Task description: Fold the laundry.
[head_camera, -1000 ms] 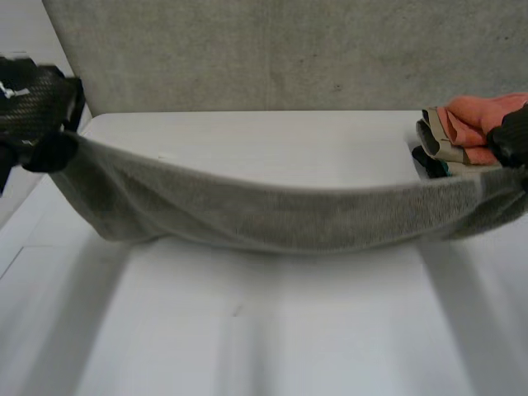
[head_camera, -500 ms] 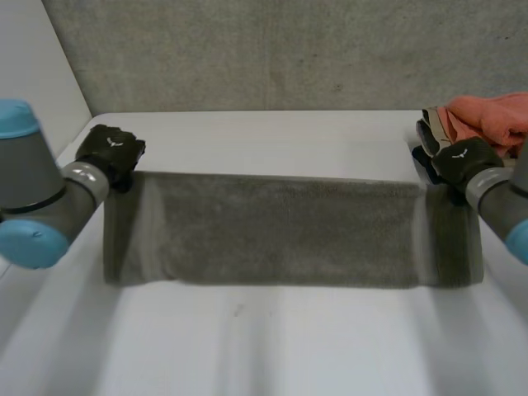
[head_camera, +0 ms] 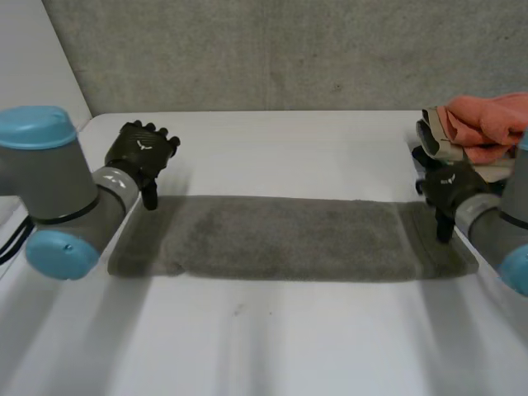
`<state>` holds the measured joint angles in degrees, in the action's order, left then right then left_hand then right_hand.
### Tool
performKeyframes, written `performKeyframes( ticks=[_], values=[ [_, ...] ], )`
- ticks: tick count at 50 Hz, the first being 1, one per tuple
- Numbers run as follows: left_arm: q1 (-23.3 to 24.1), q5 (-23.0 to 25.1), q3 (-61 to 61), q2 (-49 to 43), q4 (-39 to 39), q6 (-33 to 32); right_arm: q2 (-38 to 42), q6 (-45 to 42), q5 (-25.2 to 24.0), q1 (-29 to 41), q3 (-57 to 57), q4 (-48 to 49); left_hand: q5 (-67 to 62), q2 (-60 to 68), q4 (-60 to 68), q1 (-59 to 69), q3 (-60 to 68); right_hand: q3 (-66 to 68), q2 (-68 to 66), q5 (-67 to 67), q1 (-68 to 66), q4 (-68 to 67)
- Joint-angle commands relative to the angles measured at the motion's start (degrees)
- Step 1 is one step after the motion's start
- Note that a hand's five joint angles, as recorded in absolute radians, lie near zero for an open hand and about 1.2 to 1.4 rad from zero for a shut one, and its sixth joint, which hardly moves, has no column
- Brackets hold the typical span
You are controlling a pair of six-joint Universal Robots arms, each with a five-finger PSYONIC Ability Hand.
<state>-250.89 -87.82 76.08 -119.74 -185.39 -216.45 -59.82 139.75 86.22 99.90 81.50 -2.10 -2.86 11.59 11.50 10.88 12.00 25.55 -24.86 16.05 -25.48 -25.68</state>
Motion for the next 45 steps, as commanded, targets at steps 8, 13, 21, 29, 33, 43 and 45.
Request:
performKeyframes(
  ticks=[8,13,21,29,33,43,45],
  values=[
    [-0.1,4.1,17.6,13.7,-8.1,1.4,-8.3,1.7,-9.9,-9.7,18.7,1.3,2.9,-1.6,-1.5,-0.9,-2.0,5.9,-6.6,5.4,-6.0,-5.8],
    [-0.2,4.5,19.1,13.8,-9.7,3.0,-7.5,1.7,-10.3,-10.4,20.5,8.0,2.8,-1.5,-1.5,-0.8,-2.0,8.7,-9.4,8.2,-8.8,-8.6],
    [-0.1,4.5,19.1,14.2,-9.7,4.3,-3.5,0.9,-8.3,-12.9,20.4,11.3,2.8,-1.5,-1.5,-0.8,-2.0,54.4,-55.1,54.0,-54.5,-54.3],
    [-0.3,4.6,20.2,18.4,-9.7,4.4,-11.8,-7.0,-6.9,-22.7,20.0,11.2,2.9,-1.6,-1.5,-0.9,-2.0,54.4,-55.1,54.0,-54.5,-54.3],
    [-0.4,4.5,20.9,20.0,-9.7,4.5,-12.3,-15.0,-5.2,-24.6,17.9,11.2,2.9,-1.6,-1.5,-0.9,-2.0,54.4,-55.1,54.0,-54.5,-54.3],
    [-1.6,4.4,22.1,22.4,-9.6,5.0,-15.7,-10.5,-5.9,1.6,10.8,13.5,2.9,-1.6,-1.5,-0.9,-2.0,54.4,-55.1,54.0,-54.5,-54.3],
    [-1.6,4.4,22.5,23.1,-9.6,5.9,-15.4,-9.4,-7.0,6.1,9.8,14.5,2.9,-1.6,-1.5,-0.9,-2.0,54.4,-55.1,54.0,-54.5,-54.3]
  ],
)
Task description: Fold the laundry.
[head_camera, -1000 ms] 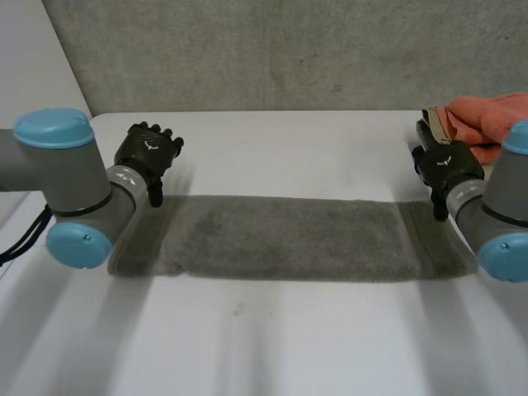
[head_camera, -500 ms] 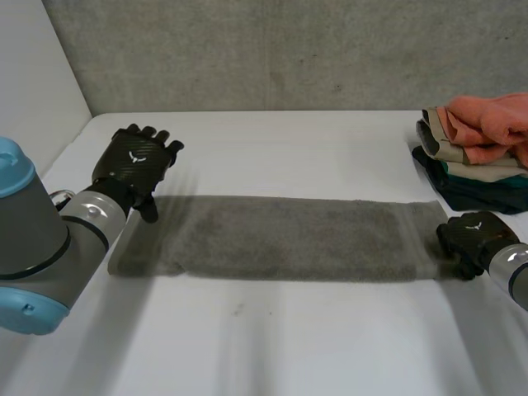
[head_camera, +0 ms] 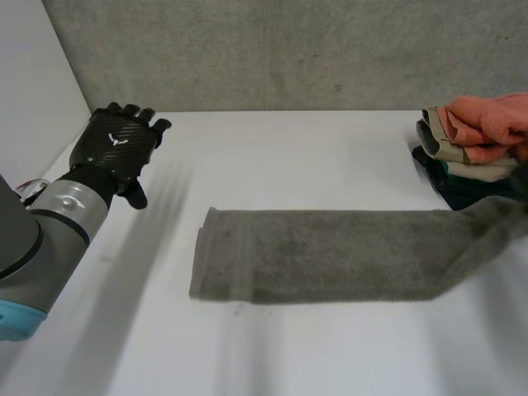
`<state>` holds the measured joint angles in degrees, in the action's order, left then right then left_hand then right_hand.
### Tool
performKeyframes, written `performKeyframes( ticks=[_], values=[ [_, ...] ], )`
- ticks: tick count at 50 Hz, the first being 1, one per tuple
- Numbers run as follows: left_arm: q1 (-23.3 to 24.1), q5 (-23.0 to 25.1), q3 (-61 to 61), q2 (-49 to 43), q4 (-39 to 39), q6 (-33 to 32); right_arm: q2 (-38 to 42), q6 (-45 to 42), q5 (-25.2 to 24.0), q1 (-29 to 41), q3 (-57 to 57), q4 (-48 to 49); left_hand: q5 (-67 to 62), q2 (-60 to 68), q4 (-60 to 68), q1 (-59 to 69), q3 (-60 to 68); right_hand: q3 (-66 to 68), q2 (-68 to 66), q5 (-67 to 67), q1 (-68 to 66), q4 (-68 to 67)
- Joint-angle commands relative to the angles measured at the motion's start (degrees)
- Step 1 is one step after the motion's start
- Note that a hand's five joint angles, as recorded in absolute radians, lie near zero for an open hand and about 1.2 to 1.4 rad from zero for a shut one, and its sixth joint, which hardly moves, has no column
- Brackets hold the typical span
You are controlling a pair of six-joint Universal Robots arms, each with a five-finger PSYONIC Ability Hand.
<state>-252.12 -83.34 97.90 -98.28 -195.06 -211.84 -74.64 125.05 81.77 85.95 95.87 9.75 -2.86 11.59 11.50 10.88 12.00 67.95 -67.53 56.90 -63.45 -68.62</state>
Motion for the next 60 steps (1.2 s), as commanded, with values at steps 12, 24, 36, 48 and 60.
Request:
performKeyframes(
  ticks=[12,24,36,48,60],
  values=[
    [-0.3,0.1,4.0,4.3,-0.1,4.0,21.9,5.0,-11.5,51.2,-16.6,6.7,2.9,-1.6,-1.5,-0.9,-2.0,12.1,-12.5,13.1,-16.6,-11.4],
    [-0.2,0.2,5.1,4.2,-0.1,4.0,22.2,12.5,3.7,51.3,-14.8,5.9,2.9,-1.6,-1.5,-0.9,-2.0,-57.9,57.5,-56.9,53.4,58.6],
    [1.3,0.1,4.4,4.2,-0.8,4.1,4.8,28.9,-4.0,31.3,5.3,-1.5,2.9,-1.6,-1.5,-0.9,-2.0,-57.9,57.5,-56.9,53.4,58.6],
    [3.1,0.1,4.4,3.7,-1.1,4.0,8.5,15.8,4.9,24.3,5.2,3.0,2.9,-1.6,-1.5,-0.9,-2.0,12.1,-12.5,13.1,-16.6,-11.4],
    [3.1,-0.2,4.8,6.3,-0.7,4.1,13.4,8.5,3.8,48.1,-13.2,6.2,2.9,-1.6,-1.5,-0.9,-2.0,12.1,-12.5,13.1,-16.6,-11.4]
  ],
)
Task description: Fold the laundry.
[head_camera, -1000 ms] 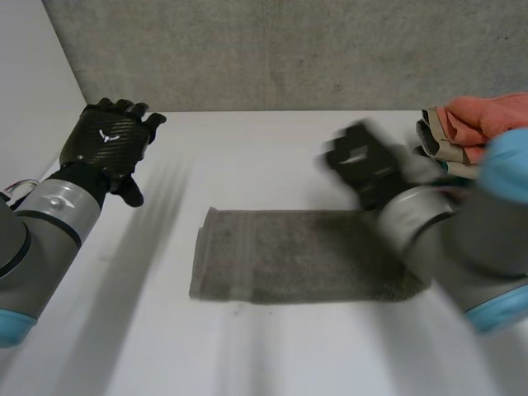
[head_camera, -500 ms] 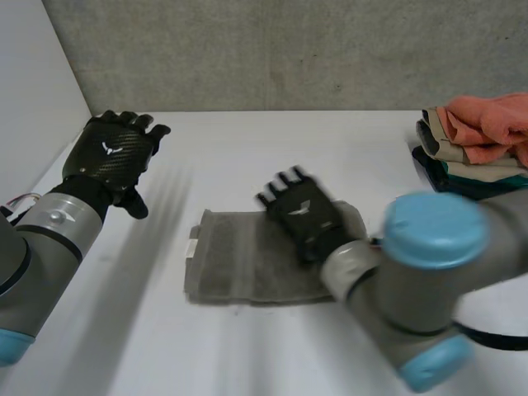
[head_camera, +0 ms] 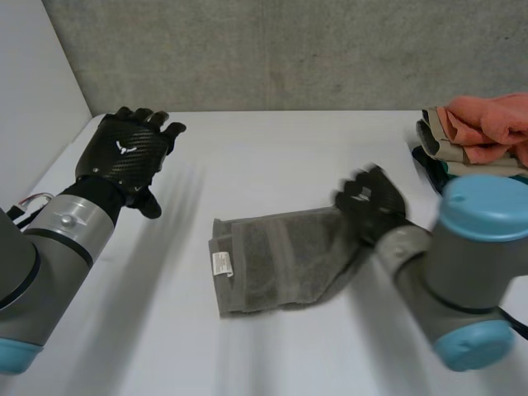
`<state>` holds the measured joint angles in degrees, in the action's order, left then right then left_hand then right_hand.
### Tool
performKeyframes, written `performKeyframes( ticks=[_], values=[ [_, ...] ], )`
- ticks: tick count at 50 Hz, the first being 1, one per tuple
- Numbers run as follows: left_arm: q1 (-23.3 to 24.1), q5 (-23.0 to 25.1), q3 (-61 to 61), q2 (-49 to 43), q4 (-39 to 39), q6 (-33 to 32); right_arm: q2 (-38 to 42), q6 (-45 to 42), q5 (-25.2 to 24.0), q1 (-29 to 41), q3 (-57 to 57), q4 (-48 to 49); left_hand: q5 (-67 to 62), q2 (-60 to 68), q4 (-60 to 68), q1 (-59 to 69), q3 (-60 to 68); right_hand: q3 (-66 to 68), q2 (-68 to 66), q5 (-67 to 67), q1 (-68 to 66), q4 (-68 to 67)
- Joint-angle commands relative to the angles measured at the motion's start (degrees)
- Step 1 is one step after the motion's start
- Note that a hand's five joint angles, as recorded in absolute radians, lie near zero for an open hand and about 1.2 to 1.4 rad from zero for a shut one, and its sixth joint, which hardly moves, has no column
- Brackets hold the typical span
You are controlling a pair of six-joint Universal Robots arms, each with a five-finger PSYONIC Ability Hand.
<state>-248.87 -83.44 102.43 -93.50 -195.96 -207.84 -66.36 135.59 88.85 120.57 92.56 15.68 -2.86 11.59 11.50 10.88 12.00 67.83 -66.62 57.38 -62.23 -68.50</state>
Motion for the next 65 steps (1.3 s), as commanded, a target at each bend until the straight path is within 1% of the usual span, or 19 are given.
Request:
performKeyframes(
  ticks=[1,6,8,9,10,12,17,21,22,24,29,30,34,38,44,54,60,64,65],
  values=[
    [-0.1,-0.1,0.4,1.6,0.2,0.1,7.0,-2.3,-4.3,14.6,-10.7,0.1,2.9,-1.6,-1.5,-0.9,-2.0,12.2,-13.4,12.6,-17.8,-11.5],
    [0.0,-0.3,0.8,1.6,0.4,0.7,15.6,-7.1,-10.2,21.5,-14.1,-2.2,2.9,-1.6,-1.5,-0.9,-2.0,12.2,-13.4,12.6,-17.8,-11.5],
    [0.0,-0.4,0.8,1.6,0.6,1.8,16.3,-7.4,-10.2,22.2,-13.8,-3.1,2.9,-1.6,-1.5,-0.9,-2.0,10.1,-11.3,10.5,-15.7,-9.4],
    [0.1,-0.4,0.8,1.6,0.6,2.4,16.3,-7.4,-10.0,22.3,-13.7,-3.5,2.9,-1.6,-1.5,-0.9,-2.0,1.6,-2.8,2.0,-7.1,-0.9],
    [0.1,-0.4,0.8,1.6,0.6,3.1,15.8,-6.3,-10.2,22.2,-13.1,-3.7,2.9,-1.6,-1.5,-0.9,-2.0,-24.5,23.3,-24.1,18.9,25.2],
    [0.1,-0.4,0.6,1.6,0.6,5.4,15.3,-4.6,-9.9,22.1,-12.5,-3.6,2.8,-1.5,-1.5,-0.8,-2.0,-57.8,56.6,-57.4,52.2,58.5],
    [0.1,-0.5,-1.4,1.1,0.6,10.5,8.8,6.4,-9.5,16.8,-9.5,-3.8,2.1,-0.9,-0.8,-0.2,-1.3,-57.8,56.6,-57.4,52.2,58.5],
    [2.6,-0.8,-4.5,0.0,1.2,14.1,1.0,21.7,-10.3,11.0,-6.3,-3.9,1.6,-0.4,-0.3,0.3,-0.8,-57.8,56.6,-57.4,52.2,58.5],
    [3.6,-1.1,-5.1,-0.5,1.4,14.7,-0.8,27.6,-10.5,9.5,-5.7,-4.1,1.6,-0.4,-0.3,0.3,-0.8,-57.8,56.6,-57.4,52.2,58.5],
    [6.8,-2.4,-7.1,-2.7,1.6,16.4,-1.8,32.2,-11.0,8.2,-5.8,-5.2,1.5,-0.2,-0.1,0.5,-0.6,-57.8,56.6,-57.4,52.2,58.5],
    [14.0,-7.9,-12.2,-9.8,2.1,17.2,-2.1,37.9,-11.2,1.4,-8.6,-15.6,1.5,-0.2,-0.1,0.5,-0.6,-57.8,56.6,-57.4,52.2,58.5],
    [16.6,-10.0,-14.3,-13.2,2.3,17.2,-1.7,38.0,-11.2,0.6,-9.4,-17.1,1.5,-0.2,-0.1,0.5,-0.6,-57.8,56.6,-57.4,52.2,58.5],
    [21.7,-15.2,-19.9,-21.4,4.3,17.2,2.8,37.6,-11.4,-0.2,-13.4,-22.5,1.6,-0.4,-0.3,0.3,-0.8,-57.8,56.6,-57.4,52.2,58.5],
    [22.5,-19.6,-22.8,-28.6,8.3,17.2,8.3,37.6,-11.2,-0.3,-17.4,-23.9,1.6,-0.4,-0.3,0.3,-0.8,-57.8,56.6,-57.4,52.2,58.5],
    [22.7,-24.7,-21.7,-33.1,12.2,16.9,15.0,36.8,-11.7,-0.2,-20.7,-24.0,1.6,-0.4,-0.3,0.3,-0.8,-57.8,56.6,-57.4,52.2,58.5],
    [21.2,-25.1,-17.8,-32.2,12.0,15.8,19.0,27.5,-9.3,0.4,-22.5,-23.8,1.1,0.1,0.2,0.8,-0.3,-57.8,56.6,-57.4,52.2,58.5],
    [21.1,-23.8,-18.4,-27.9,11.9,13.5,13.5,25.0,-5.4,2.2,-20.9,-22.9,2.0,-0.7,-0.6,0.0,-1.1,-57.8,56.6,-57.4,52.2,58.5],
    [21.0,-20.3,-20.9,-23.8,11.7,11.6,8.4,25.0,-3.9,3.6,-16.1,-18.5,2.3,-1.0,-1.0,-0.3,-1.4,-57.8,56.6,-57.4,52.2,58.5],
    [20.5,-17.9,-22.1,-22.4,11.8,11.1,6.6,24.9,-3.8,4.6,-13.0,-15.6,2.3,-1.0,-1.0,-0.3,-1.4,-57.8,56.6,-57.4,52.2,58.5]
  ],
)
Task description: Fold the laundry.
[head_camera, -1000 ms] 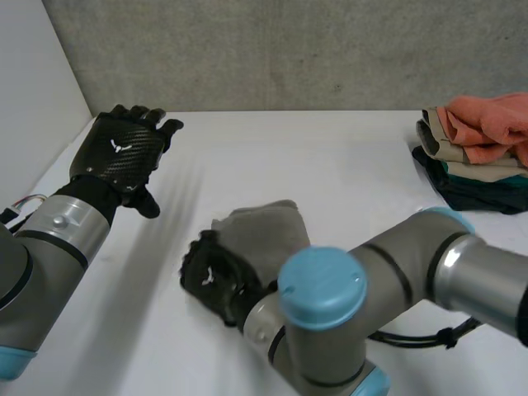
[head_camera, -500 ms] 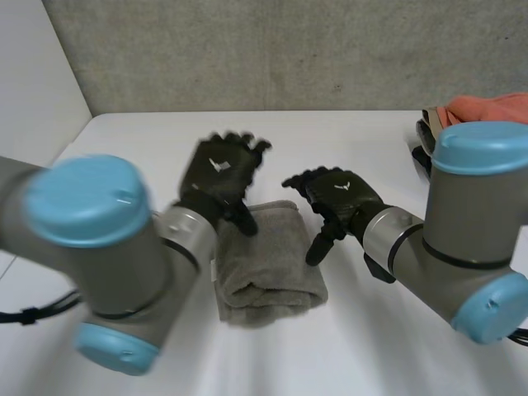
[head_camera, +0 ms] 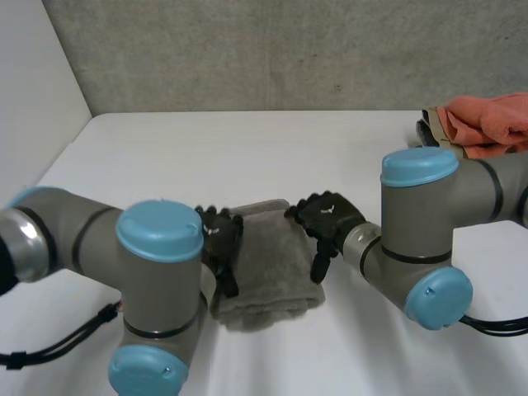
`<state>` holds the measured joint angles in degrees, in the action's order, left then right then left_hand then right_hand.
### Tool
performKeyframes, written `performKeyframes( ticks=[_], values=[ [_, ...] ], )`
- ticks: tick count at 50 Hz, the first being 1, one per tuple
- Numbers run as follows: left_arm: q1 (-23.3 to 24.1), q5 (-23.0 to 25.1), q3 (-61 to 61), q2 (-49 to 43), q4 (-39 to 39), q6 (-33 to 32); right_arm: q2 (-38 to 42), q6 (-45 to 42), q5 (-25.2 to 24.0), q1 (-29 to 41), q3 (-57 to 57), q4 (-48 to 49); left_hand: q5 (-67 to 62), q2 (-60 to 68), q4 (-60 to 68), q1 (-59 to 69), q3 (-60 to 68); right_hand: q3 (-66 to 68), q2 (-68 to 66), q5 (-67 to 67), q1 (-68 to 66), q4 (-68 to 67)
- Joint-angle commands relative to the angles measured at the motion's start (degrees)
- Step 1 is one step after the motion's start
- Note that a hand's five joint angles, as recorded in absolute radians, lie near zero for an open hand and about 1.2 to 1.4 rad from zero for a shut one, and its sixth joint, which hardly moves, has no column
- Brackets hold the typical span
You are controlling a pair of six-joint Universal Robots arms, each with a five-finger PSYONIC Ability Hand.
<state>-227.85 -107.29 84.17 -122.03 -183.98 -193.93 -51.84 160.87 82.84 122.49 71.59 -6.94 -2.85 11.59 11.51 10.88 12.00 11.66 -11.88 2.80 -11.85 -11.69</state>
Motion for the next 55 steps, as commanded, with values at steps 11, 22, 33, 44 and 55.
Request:
performKeyframes(
  ticks=[11,22,33,44,55],
  values=[
    [-5.4,28.6,-12.4,10.2,4.2,-4.0,-12.4,-4.1,2.6,10.4,28.8,25.9,1.3,0.0,0.1,0.7,-0.4,-1.7,1.9,-2.8,1.8,1.7],
    [-5.6,36.2,-15.5,9.4,9.9,-3.7,-3.4,-7.1,4.7,11.2,27.5,36.7,1.8,-0.5,-0.5,0.2,-0.9,-1.7,1.9,-2.8,1.8,1.7],
    [-5.6,36.1,-15.4,9.4,9.9,-3.6,0.4,-10.6,5.3,10.5,24.0,42.8,1.8,-0.5,-0.5,0.2,-0.9,21.1,-20.9,20.0,-20.9,-21.1],
    [-5.6,36.0,-15.4,9.4,9.9,-3.5,2.1,-10.0,5.0,10.5,17.0,42.4,1.8,-0.5,-0.5,0.2,-0.9,53.9,-53.7,52.8,-53.7,-53.9],
    [-6.1,36.1,-14.5,10.0,10.0,-3.5,6.0,-10.2,4.0,10.5,10.9,37.4,1.6,-0.4,-0.3,0.3,-0.8,23.7,-23.4,22.5,-23.5,-23.6]
  ],
)
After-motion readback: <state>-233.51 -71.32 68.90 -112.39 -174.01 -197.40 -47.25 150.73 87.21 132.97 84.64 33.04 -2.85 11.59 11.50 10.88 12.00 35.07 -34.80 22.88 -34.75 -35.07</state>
